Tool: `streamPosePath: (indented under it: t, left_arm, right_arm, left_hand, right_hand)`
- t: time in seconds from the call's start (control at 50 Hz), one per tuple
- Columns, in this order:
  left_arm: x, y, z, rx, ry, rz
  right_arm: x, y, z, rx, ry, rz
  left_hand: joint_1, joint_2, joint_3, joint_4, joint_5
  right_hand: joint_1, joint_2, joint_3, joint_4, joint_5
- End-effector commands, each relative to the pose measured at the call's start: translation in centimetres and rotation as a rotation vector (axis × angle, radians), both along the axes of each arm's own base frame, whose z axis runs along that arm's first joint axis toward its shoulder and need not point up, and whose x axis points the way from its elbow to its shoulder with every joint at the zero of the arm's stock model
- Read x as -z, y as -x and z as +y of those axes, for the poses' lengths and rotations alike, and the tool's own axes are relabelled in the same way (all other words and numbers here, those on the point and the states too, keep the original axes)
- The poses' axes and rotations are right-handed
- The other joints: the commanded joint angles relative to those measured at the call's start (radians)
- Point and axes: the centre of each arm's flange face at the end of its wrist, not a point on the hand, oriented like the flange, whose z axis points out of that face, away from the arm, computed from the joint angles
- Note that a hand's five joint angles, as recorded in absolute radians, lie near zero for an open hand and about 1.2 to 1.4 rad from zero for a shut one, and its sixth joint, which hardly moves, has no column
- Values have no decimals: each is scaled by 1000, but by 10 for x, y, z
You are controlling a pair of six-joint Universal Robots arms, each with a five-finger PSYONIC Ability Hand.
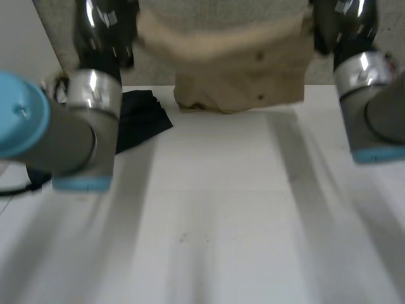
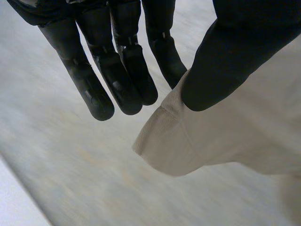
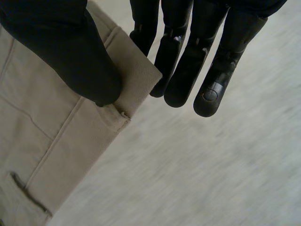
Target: Fold the laundry.
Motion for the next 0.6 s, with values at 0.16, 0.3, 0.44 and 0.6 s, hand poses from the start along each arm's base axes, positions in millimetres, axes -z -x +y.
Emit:
streamPosePath:
  t: [0.16,0.3,0.44,0.6]
  left_arm:
    - [118,-31,109,-9,-567,-344]
    - [112,-51,154,-6,-694,-479]
    - [110,-78,193,13,-858,-636]
    - [112,-71,215,101,-867,-688]
  right_arm:
    - [138,16,64,-84,-576,263]
    - [122,32,104,-77,-731,338]
    - [113,62,154,-77,-967,631]
    - [119,74,169,-87,-968,775]
  left_hand:
    - [223,199,209,194,249]
    - [223,199,209,194,249]
    - [223,199,209,194,249]
    - [223,199,209,194,249]
  right_hand:
    - [409,219,212,205,231]
    - [409,219,212,205,231]
    - [409,219,212,205,231]
    - [409,219,212,205,231]
